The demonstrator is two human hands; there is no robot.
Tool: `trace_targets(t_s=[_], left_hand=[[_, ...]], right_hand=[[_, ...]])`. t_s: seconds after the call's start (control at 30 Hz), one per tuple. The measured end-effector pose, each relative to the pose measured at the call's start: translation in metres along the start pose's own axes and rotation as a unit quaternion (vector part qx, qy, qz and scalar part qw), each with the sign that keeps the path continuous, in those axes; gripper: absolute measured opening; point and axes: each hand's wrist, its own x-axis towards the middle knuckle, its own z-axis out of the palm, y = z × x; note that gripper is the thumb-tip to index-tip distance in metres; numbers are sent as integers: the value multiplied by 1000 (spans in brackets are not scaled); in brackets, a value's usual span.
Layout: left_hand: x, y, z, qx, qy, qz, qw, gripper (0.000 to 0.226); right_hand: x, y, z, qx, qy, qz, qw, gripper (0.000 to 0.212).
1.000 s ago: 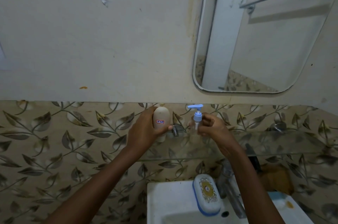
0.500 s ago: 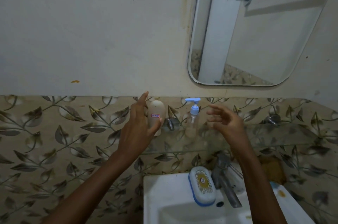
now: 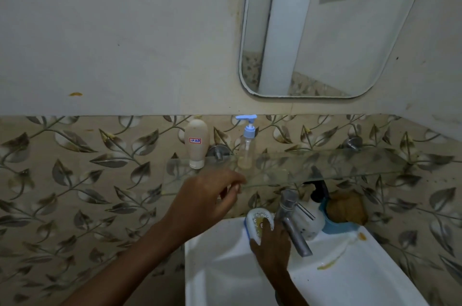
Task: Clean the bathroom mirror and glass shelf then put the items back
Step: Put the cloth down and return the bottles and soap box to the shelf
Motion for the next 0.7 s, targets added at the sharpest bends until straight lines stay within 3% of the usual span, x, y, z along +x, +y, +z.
trace_targets(t_s=[0.1,0.23,0.33,0.43,0.5,0.6,0.7], left_hand=[[-9,-3,4,-22,-30,-28,999,21],[-14,-5,2,-43,-33,-46,997,22],[-15,-4,1,-69,-10,-50,996,21],[-12,-2,1,-98,23,-55,993,21],[-10,-2,2,-100,36,-58,993,22],[-10,-2,4,-103,38,-69,992,21],[-9,-2,8,-107,33,-84,990,20]], right_hand=[[0,-1,14,35,-26,10,999,75],[-13,-9,-14,82,47,3,995,76],[-37,-13,-54,146,176,-22,973,70],[-61,-12,-104,176,378,-14,909,51],[-70,-14,-140,191,441,-29,877,47],[-61,-17,-177,228,463,-81,853,47],[-23,-23,-190,237,443,-96,859,47]])
